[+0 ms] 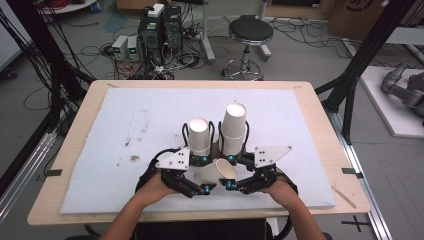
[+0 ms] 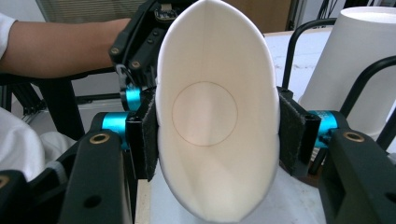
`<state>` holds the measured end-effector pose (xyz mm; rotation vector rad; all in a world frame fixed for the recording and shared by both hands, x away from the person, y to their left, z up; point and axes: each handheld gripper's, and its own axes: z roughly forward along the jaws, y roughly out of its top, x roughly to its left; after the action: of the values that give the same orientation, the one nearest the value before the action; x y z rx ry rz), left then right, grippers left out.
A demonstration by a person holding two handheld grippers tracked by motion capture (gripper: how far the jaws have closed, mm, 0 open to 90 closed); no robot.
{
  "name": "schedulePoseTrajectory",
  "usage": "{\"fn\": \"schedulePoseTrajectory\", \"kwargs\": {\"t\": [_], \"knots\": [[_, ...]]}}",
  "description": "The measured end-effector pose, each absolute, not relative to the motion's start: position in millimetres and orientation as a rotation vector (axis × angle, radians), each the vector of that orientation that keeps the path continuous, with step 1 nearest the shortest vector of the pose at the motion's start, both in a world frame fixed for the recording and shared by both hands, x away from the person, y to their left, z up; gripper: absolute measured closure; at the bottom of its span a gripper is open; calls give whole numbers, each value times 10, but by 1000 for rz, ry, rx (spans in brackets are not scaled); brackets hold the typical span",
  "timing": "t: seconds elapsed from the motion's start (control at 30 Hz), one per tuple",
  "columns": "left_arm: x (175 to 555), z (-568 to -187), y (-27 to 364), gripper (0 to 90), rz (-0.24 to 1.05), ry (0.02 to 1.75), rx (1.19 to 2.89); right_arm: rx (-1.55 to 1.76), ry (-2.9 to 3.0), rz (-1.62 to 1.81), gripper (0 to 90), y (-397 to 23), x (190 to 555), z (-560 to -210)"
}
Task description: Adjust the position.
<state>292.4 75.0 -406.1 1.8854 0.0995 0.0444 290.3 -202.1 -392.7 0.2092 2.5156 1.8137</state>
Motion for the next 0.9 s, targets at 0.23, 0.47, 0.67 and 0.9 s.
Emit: {"fn": "schedulePoseTrajectory", "kwargs": {"t": [0.23, 0.47, 0.67, 0.9], "knots": [[2928, -4067, 759, 374, 37, 87, 1886, 207, 2520, 1823, 420, -2019, 2901, -3925], [2943, -4115, 759, 379, -19, 105, 1831, 252, 2495, 1885, 346, -2024, 2907, -3929], [2962, -4135, 795, 378, -52, 138, 1762, 324, 2445, 1957, 238, -2042, 2915, -3918], [2968, -4121, 823, 376, -75, 145, 1688, 307, 2439, 1977, 280, -2037, 2913, -3921]]}}
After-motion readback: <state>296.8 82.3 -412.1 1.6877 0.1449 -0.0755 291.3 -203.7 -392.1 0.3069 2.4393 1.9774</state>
